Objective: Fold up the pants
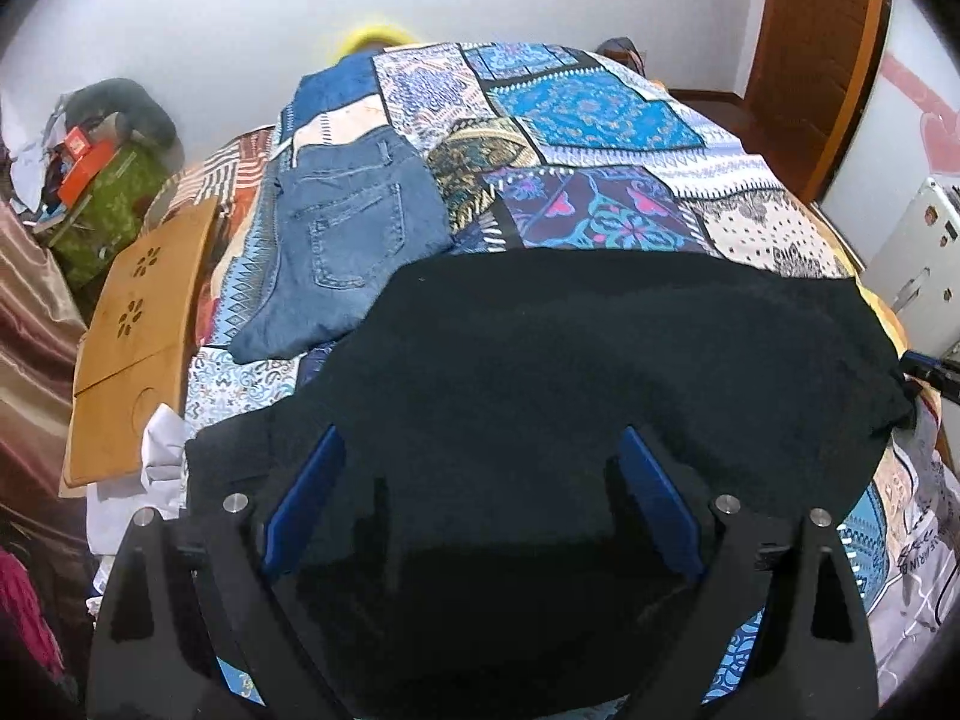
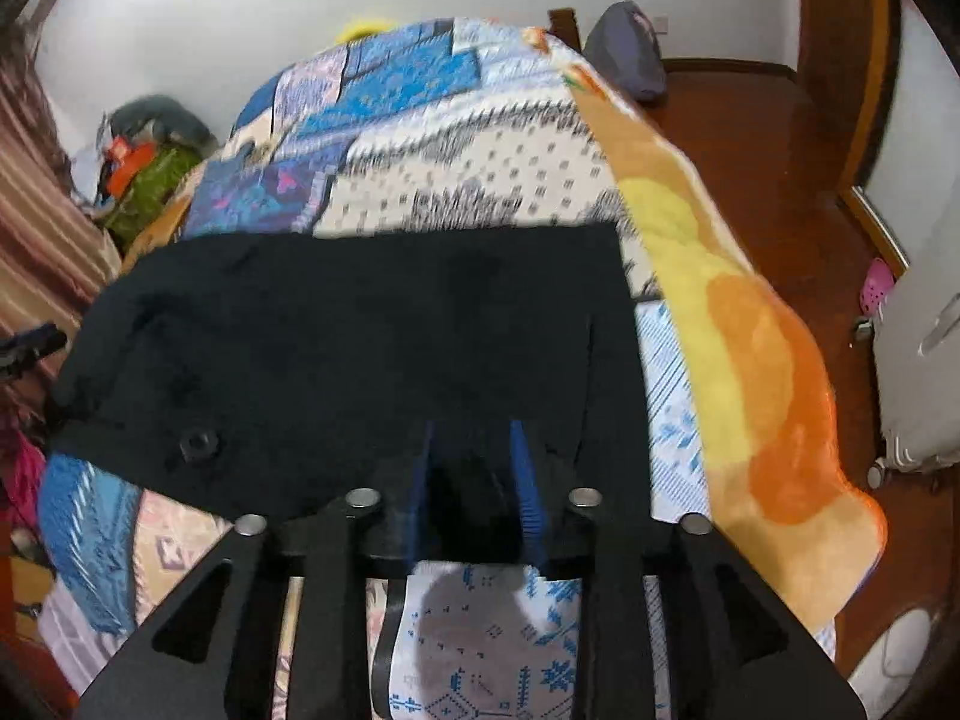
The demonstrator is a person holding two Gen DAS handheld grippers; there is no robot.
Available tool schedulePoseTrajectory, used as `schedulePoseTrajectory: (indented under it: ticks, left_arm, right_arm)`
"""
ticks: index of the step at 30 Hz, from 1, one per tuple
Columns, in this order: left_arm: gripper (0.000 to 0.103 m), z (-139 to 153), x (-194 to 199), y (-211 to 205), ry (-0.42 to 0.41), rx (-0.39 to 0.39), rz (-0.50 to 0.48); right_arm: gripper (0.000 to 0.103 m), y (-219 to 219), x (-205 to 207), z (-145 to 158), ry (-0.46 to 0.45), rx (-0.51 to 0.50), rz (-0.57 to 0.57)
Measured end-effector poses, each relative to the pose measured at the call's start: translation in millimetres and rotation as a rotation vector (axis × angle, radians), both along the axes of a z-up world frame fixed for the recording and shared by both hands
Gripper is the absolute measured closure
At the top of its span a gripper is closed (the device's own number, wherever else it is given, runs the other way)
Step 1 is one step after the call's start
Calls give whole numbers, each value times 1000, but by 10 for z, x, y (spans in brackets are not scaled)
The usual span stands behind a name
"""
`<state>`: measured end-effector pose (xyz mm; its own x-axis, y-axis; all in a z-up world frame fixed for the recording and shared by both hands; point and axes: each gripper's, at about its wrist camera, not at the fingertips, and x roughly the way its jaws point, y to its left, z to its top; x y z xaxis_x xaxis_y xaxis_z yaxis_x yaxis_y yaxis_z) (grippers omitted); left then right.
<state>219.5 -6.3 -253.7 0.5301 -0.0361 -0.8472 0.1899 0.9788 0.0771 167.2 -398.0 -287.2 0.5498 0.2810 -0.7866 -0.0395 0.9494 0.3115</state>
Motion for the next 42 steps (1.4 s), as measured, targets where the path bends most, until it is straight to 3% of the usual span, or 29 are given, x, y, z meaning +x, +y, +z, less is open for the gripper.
schedulePoseTrajectory:
  ticks: [5,11,19,21,24,31,34,37,40,42]
  left_arm:
    - [10,-77,23,64,29,-29,25]
    - [10,-419,-18,54,114,-20,37]
    - [1,-549,-12,196,143,-141,111]
    - [0,-551,-3,180,144,-142,113]
    - [0,-534,-8,127,132,-116,102]
    - [0,-531,2,116,131,-106,97]
    - [0,-534,-1,128,131,-113,97]
    - [0,-517,-7,139,133,-111,93]
    - [0,-431,-42,208,111,-93,104]
    - [1,-323,-93,320,77,-83,126]
  right_arm:
    - [69,-86,274,33,-56,-43,-40]
    - [69,-165,543,-295,13,-90,-57]
    - [69,-197,598,-390,-4,-67,-49]
    - [85,-132,581,-362,-24,-94,-23]
    - [91,-11,524,-299,-68,-189,9]
    - [94,-114,581,-116,-193,-273,-64]
    - [95,-122,726,-170,-179,-279,-70]
    - [95,-49,905,-358,-88,-289,-33]
    - [90,-18,935,-352,-55,-305,-20]
    - [79,-23,900,-256,-44,-257,3]
